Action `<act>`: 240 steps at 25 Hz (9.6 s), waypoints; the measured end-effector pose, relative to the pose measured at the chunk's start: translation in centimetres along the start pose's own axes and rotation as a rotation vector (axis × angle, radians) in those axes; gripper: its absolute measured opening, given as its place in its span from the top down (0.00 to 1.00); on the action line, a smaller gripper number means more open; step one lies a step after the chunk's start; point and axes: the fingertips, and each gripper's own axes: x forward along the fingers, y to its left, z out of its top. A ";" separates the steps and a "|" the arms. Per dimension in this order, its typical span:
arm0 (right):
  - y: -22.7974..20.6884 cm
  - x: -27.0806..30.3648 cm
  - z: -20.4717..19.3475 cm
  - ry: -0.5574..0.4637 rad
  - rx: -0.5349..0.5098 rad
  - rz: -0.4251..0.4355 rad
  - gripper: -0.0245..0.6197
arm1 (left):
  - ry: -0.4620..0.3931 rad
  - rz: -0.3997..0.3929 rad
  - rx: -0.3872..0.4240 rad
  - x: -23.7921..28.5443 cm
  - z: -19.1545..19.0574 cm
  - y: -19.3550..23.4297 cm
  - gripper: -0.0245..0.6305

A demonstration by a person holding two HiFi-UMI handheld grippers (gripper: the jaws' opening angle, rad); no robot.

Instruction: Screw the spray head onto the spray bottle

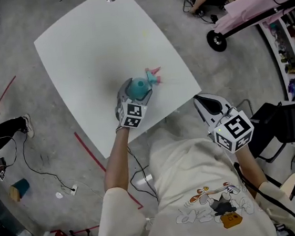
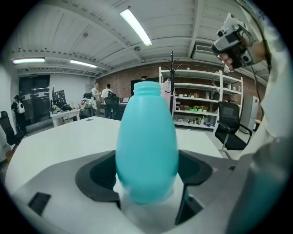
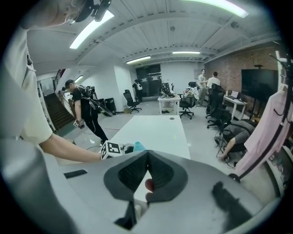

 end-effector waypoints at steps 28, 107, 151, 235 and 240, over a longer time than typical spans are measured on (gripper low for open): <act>-5.3 24.1 -14.1 0.829 -0.585 0.301 0.70 | 0.047 0.046 -0.008 -2.4 0.9 -2.4 0.35; 14.4 -15.3 27.6 -0.574 -0.399 1.066 0.74 | -0.044 -0.104 0.037 -25.6 34.8 -8.2 0.36; 13.7 -10.6 24.5 0.615 -1.023 0.546 0.69 | 0.053 0.234 -0.052 -24.0 28.8 -4.1 0.36; 13.8 -11.7 22.0 0.716 -0.892 0.531 0.76 | -0.075 0.515 0.200 -27.9 30.8 -6.1 0.36; 14.3 -11.9 22.3 0.720 -0.652 0.533 0.76 | -0.083 0.705 0.326 -28.7 31.2 -4.7 0.37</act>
